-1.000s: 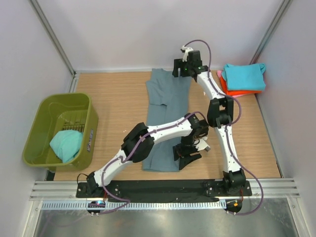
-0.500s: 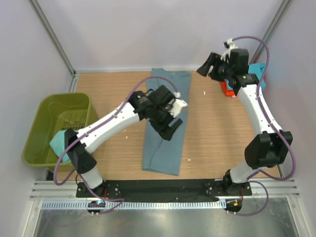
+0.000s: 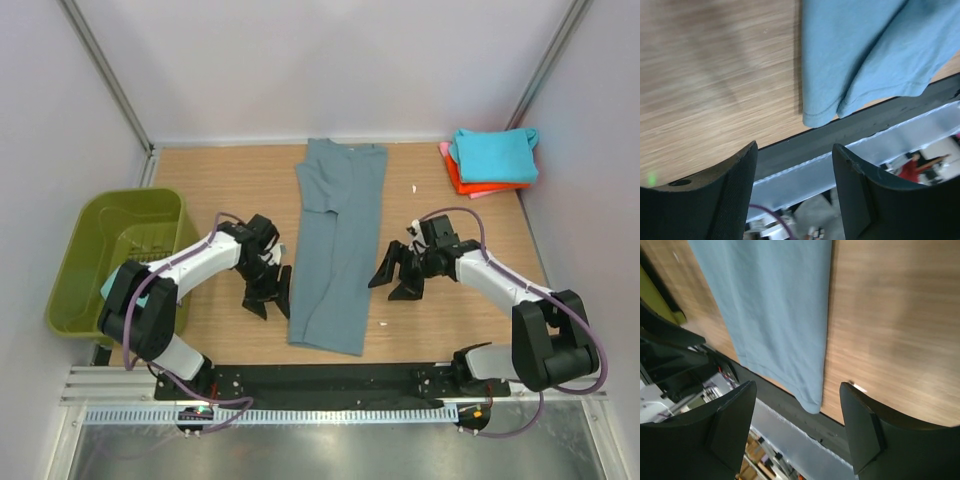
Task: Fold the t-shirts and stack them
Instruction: Fold the tshirt
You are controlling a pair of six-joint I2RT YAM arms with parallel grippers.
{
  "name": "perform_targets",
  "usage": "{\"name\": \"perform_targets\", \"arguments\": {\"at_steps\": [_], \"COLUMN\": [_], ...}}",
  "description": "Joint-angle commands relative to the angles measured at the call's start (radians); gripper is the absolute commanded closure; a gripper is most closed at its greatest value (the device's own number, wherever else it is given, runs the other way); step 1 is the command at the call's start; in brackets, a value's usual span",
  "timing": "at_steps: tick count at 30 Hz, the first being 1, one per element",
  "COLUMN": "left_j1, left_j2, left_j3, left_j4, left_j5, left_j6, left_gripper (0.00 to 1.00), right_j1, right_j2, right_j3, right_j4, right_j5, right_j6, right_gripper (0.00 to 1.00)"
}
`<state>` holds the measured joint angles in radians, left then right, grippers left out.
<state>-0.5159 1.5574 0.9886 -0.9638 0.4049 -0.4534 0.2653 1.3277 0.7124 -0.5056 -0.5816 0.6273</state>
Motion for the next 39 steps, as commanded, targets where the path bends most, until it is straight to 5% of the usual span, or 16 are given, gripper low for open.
{"name": "perform_targets", "arguments": {"at_steps": [1,7,20,28,34,35,37,39], "left_j1": [0.013,0.014,0.013,0.013,0.013,0.013,0.013,0.011], "left_j2": [-0.075,-0.077,-0.034,-0.033,-0.036,-0.04,-0.043,-0.057], "left_j3": [-0.117,-0.306,-0.373,-0.396,-0.412,-0.413,-0.407,-0.395], "left_j4": [0.17,0.413,0.54,0.562,0.589,0.591,0.591,0.591], "left_j5": [0.113,0.14,0.121,0.149,0.172,0.172,0.176,0.181], "left_j6": [-0.157,-0.336,-0.438,-0.45,-0.462,-0.464,-0.459,-0.453], "left_gripper": [0.38,0.39,0.44,0.63,0.92,1.0,1.0,1.0], "right_j1": [0.092,0.225,0.413,0.423,0.423,0.423,0.42,0.39], "right_j2": [-0.039,-0.047,0.053,0.07,0.05,0.036,0.024,0.008], "right_j3": [-0.082,-0.214,-0.235,-0.226,-0.217,-0.215,-0.208,-0.206], "right_j4": [0.059,0.154,0.308,0.334,0.289,0.283,0.248,0.248], "right_j5": [-0.083,-0.049,-0.052,-0.05,-0.024,-0.021,0.008,0.006], "right_j6": [0.078,0.186,0.313,0.299,0.249,0.232,0.215,0.183], "right_gripper": [0.27,0.27,0.36,0.54,0.67,0.77,0.97,0.98]}}
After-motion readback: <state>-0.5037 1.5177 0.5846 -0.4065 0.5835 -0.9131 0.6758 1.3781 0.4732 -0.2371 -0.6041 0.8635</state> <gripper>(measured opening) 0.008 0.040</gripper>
